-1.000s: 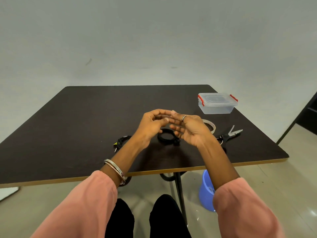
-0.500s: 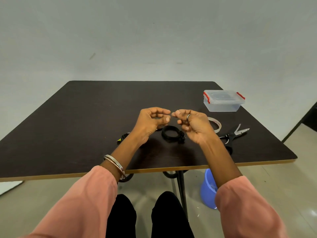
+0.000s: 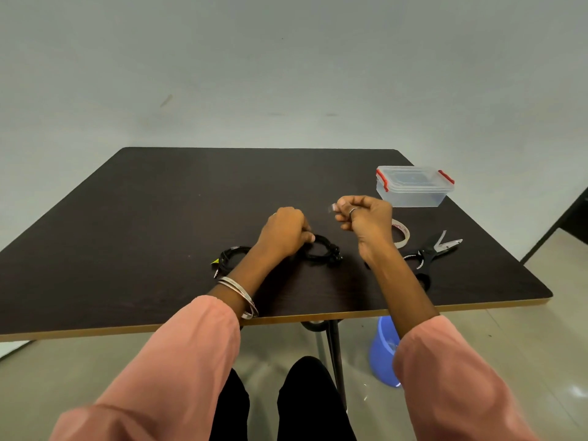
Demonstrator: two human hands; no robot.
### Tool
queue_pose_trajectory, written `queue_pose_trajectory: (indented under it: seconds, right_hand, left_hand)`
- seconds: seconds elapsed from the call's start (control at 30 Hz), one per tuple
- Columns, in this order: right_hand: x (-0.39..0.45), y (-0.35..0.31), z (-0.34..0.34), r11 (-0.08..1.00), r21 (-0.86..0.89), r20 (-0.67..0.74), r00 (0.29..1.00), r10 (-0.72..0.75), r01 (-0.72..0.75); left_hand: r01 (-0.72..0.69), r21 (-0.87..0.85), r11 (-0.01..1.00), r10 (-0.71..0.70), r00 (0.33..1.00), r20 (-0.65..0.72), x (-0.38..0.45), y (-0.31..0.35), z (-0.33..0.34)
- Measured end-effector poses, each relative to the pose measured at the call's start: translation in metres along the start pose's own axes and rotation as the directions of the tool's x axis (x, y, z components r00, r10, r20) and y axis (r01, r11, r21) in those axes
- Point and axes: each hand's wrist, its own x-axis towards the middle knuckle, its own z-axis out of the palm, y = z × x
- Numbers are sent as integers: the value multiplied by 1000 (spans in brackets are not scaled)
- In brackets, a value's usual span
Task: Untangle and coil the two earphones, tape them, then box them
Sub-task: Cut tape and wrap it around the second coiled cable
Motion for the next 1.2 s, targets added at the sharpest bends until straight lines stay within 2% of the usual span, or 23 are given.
queue_pose_trajectory:
  seconds: [0.2, 0.27, 0.37, 0.47, 0.53, 0.63, 0.8, 0.87, 0.93, 1.03, 1.2]
  right_hand:
    - [-1, 15, 2, 990, -143, 75, 997, 14, -4]
    - [-3, 18, 4, 985, -169, 85, 996, -13, 27]
    - [-7, 17, 5, 973, -205, 95, 992, -84, 102]
    - [-7, 17, 4, 952, -238, 93, 980, -175, 192]
    - [-7, 17, 2, 925, -274, 108, 964, -243, 264]
    - [-10, 15, -1, 890, -297, 132, 938, -322, 347]
    - [-14, 15, -3, 851, -311, 159, 906, -391, 422]
    - [-14, 14, -2, 891, -257, 119, 927, -354, 374]
    - [-14, 14, 1, 961, -132, 75, 969, -236, 245]
    - [-16, 14, 4, 991, -61, 94, 989, -111, 117]
    - [-21, 11, 4, 1000, -1, 138, 990, -30, 31]
  left_hand:
    - [-43, 150, 988, 67, 986, -156, -8, 6, 5]
    - [-40, 143, 989, 65, 982, -175, -8, 3, 8]
    - [-8, -66, 998, -5, 980, -201, -8, 1, 7]
    - [-15, -330, 944, -66, 970, -233, -9, 4, 1]
    - [-17, -495, 869, -116, 965, -236, -13, 7, -3]
    - [15, -711, 703, -191, 967, -169, -17, 7, -5]
    - [46, -841, 539, -191, 979, -68, -23, 12, -9]
    - [67, -870, 488, -195, 980, -34, -24, 14, -10]
    - [95, -904, 416, -203, 979, 9, -25, 16, -10]
    - [121, -935, 332, -207, 977, 53, -28, 21, -7]
    - [119, -907, 404, -138, 988, 68, -34, 25, -6]
